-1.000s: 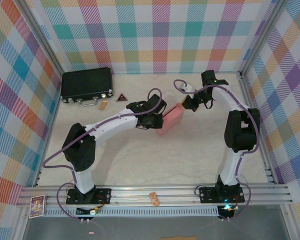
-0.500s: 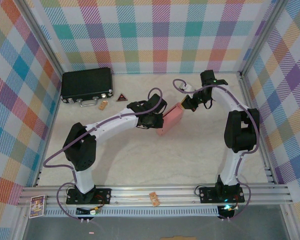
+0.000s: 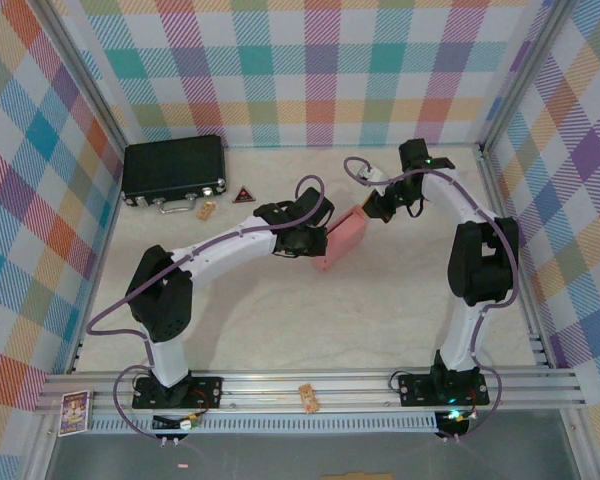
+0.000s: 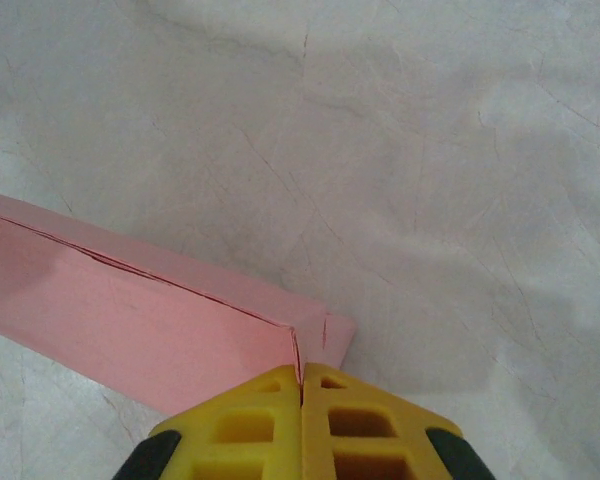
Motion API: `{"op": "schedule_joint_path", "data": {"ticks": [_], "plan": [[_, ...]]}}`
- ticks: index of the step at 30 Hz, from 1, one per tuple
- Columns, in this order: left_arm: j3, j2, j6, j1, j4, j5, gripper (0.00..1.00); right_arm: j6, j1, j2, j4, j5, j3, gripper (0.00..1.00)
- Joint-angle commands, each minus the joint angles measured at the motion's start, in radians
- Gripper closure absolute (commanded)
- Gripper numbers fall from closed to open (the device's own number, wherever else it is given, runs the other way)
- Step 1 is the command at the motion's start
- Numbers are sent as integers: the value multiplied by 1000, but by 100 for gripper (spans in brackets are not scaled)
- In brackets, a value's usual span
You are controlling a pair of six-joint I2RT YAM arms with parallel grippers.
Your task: Fold the paper box
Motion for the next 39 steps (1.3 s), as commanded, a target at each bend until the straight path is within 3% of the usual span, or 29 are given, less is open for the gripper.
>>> {"op": "schedule_joint_path", "data": {"ticks": [1, 22, 39], "plan": [[34, 18, -13, -13, 5, 6, 88, 17, 17, -23, -70, -13, 24, 98], [35, 27, -23, -13, 5, -13, 88, 106, 44, 16, -152, 42, 98, 99], [42, 38, -70, -13, 34, -23, 89, 203, 64, -9, -55, 61, -11, 100]]}}
